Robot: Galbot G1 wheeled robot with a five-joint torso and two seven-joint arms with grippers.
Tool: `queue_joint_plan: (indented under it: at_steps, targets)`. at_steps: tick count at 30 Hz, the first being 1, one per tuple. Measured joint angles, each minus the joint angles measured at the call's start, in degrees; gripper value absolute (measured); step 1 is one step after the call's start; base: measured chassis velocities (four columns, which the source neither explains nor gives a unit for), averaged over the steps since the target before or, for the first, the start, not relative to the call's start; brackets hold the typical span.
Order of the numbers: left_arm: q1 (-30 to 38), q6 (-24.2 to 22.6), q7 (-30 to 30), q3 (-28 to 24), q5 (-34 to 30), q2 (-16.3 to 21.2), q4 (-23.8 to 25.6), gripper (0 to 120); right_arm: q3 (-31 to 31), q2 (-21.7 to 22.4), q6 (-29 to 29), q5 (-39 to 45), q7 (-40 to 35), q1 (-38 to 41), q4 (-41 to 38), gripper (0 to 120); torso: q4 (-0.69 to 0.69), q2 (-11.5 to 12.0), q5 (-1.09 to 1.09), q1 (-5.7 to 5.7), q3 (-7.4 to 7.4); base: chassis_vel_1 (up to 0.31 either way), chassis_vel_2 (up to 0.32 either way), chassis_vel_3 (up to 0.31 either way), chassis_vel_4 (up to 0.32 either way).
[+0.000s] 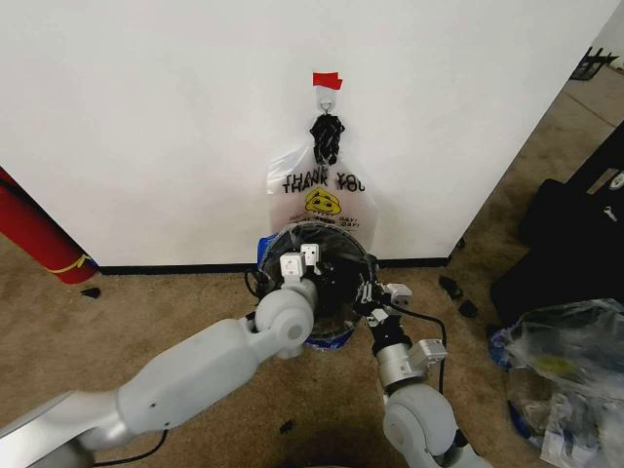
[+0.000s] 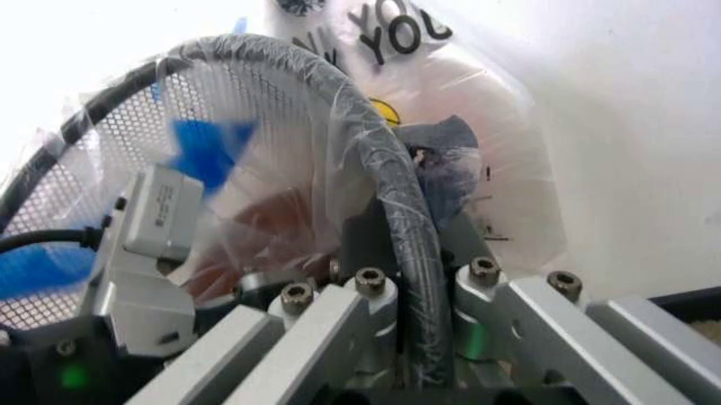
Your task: Pick up the garbage bag from the wall and place it over the trash bin.
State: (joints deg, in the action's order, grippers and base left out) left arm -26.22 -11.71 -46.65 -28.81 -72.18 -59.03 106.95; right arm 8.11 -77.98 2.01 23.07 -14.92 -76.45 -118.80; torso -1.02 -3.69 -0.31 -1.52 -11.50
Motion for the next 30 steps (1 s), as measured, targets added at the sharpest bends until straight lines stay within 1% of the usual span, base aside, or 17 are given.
queue_joint_plan:
  at_steps: [3, 6, 9, 10, 12, 16, 19, 23, 30]
  targets:
    - [0.0, 1.1, -0.8, 0.6, 0.7, -0.6, -1.1, 0, 0.1, -0.2, 0.0, -0.3, 0.0, -0.3, -0.1, 0, -0.02, 0.0, 0.00, 0.00, 0.00, 0.000, 0.000, 0.000, 0.000]
    - [0.0, 1.5, -1.1, 0.7, 1.3, -0.9, -1.9, 0, 0.1, 0.0, -0.1, -0.3, 0.0, -0.4, -0.3, 0, -0.02, 0.0, 0.00, 0.00, 0.00, 0.000, 0.000, 0.000, 0.000]
    - [0.4, 2.2, -0.8, 0.1, 3.5, -1.3, -3.4, 0, 0.2, 0.2, -0.2, -0.3, 0.0, -0.6, -0.6, 0, -0.01, 0.0, 0.01, 0.00, 0.00, 0.000, 0.000, 0.000, 0.000]
    - [0.7, 2.4, -0.6, -0.2, 4.2, -1.9, -4.3, 0, 0.2, 0.3, -0.3, -0.1, 0.0, -0.6, -0.8, 0, 0.00, 0.0, 0.01, 0.00, 0.00, 0.000, 0.000, 0.000, 0.000]
    - [0.8, 2.5, -0.6, -0.3, 4.3, -2.2, -4.6, 0, 0.2, 0.4, -0.3, -0.1, 0.0, -0.6, -0.9, 0, 0.00, 0.0, 0.00, 0.00, 0.00, 0.000, 0.000, 0.000, 0.000]
    - [2.0, 3.0, -0.8, -1.0, 4.8, -5.6, -7.4, 0, 0.4, 0.5, -0.5, 0.1, 0.0, -0.8, -1.3, 0, -0.02, 0.0, 0.01, 0.00, 0.00, 0.000, 0.000, 0.000, 0.000]
    - [2.2, 3.1, -0.8, -1.2, 4.9, -6.3, -8.2, 0, 0.5, 0.5, -0.5, 0.1, 0.0, -0.9, -1.4, 0, -0.02, 0.0, 0.01, 0.00, 0.00, 0.000, 0.000, 0.000, 0.000]
    - [2.7, 4.2, 0.3, -1.4, 6.3, -8.0, -11.4, 0, 0.6, 0.8, -0.5, 0.5, 0.0, -1.0, -1.4, 0, -0.02, 0.0, 0.01, 0.00, 0.00, 0.000, 0.000, 0.000, 0.000]
    - [2.7, 4.0, 0.7, -1.6, 6.4, -8.6, -13.1, 0, 0.6, 1.4, -0.5, 1.3, 0.0, -0.5, -1.5, 0, -0.01, 0.0, 0.01, 0.00, 0.00, 0.000, 0.000, 0.000, 0.000]
